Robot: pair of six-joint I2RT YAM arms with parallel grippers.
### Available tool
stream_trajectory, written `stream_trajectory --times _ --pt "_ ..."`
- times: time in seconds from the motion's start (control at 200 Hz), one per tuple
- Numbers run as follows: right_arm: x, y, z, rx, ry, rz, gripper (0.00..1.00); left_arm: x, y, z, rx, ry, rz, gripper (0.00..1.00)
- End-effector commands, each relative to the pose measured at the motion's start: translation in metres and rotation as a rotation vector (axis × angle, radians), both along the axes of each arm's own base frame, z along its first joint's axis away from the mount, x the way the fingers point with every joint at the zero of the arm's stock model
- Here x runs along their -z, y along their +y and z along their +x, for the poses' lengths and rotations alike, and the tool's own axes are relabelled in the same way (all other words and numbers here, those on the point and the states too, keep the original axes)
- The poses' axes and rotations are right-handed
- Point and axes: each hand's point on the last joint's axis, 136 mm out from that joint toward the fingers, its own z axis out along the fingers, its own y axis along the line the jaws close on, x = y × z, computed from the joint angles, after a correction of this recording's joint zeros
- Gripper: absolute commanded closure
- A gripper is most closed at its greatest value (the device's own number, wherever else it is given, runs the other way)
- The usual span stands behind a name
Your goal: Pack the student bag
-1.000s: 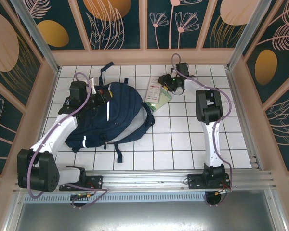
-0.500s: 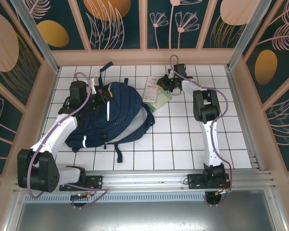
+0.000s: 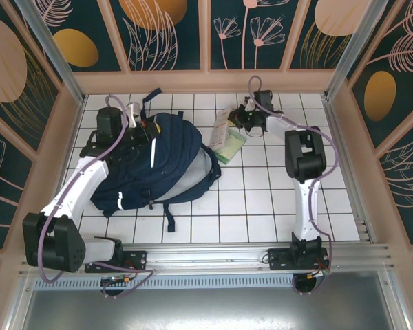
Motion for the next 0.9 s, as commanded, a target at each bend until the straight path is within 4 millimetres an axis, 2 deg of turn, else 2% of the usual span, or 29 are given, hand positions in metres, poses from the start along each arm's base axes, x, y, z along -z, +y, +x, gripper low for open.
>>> stream_trajectory --times 0.0,0.175,0.405,0.676,0.766,0.896 --pt "-0.091 -0.013 -0.001 0.048 -0.212 0.026 1.0 -0.057 -0.007 0.005 0.066 -0.151 -0.021 1.0" --pt "-0.135 -0.027 -0.038 0.096 -0.279 0.05 1.0 -0.088 -0.013 0.002 0.116 -0.194 -0.025 1.0" --pt "-0.168 -0.03 -0.1 0.108 -0.302 0.17 1.0 -0.126 -0.025 -0.009 0.201 -0.24 -0.089 1.0" --pt "-0.168 -0.003 -0.156 0.055 -0.234 0.31 1.0 -0.142 -0.037 -0.019 0.281 -0.248 -0.176 1.0" --pt "-0.17 0.009 -0.167 0.029 -0.225 0.366 1.0 -0.14 -0.038 -0.02 0.285 -0.247 -0.182 1.0" --pt "-0.163 0.027 -0.18 0.004 -0.179 0.422 1.0 -0.139 -0.038 -0.021 0.289 -0.245 -0.194 1.0"
